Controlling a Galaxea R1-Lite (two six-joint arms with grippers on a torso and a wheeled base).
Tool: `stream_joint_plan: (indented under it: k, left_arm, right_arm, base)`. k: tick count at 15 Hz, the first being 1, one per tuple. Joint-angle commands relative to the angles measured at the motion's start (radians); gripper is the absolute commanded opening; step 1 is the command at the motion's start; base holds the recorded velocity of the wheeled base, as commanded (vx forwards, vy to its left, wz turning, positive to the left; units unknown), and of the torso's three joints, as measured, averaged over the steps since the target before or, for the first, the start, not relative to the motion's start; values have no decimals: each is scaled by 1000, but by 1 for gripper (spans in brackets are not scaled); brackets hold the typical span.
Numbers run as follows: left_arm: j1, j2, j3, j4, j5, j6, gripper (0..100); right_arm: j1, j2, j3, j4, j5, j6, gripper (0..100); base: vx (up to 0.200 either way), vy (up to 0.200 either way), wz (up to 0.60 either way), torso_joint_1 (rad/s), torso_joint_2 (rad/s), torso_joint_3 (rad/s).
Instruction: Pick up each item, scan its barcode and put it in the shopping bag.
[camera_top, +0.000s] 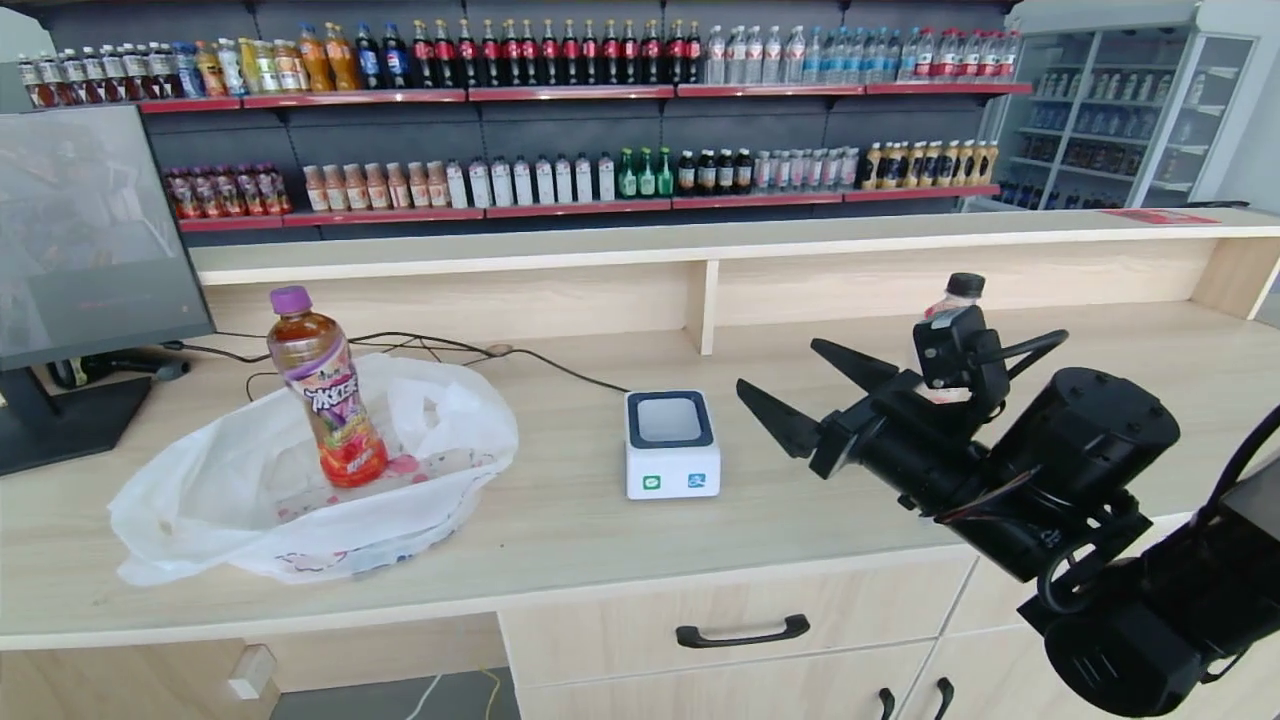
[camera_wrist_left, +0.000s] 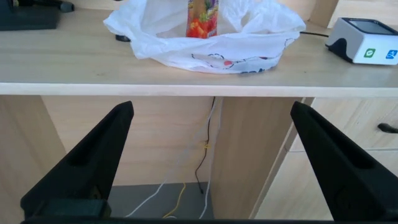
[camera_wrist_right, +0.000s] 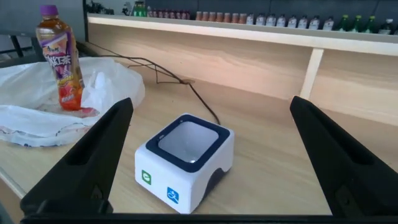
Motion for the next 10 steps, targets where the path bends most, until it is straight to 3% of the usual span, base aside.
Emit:
stream_joint_plan:
  k: [1,4,10]
  left_arm:
    - [0,0,0,0,0,0,100]
    - [0,0,0,0,0,0,100]
    - [0,0,0,0,0,0,100]
  right_arm:
    - [-7,5,19,-1,1,0,100]
    - [-29,-3,81,-1,-1,0,100]
    - [-93,-37,173,-1,-1,-3,100]
  base:
    - [0,-200,0,-2,2,2]
    - [0,-200,0,4,1,1]
    - [0,0,0,0,0,0]
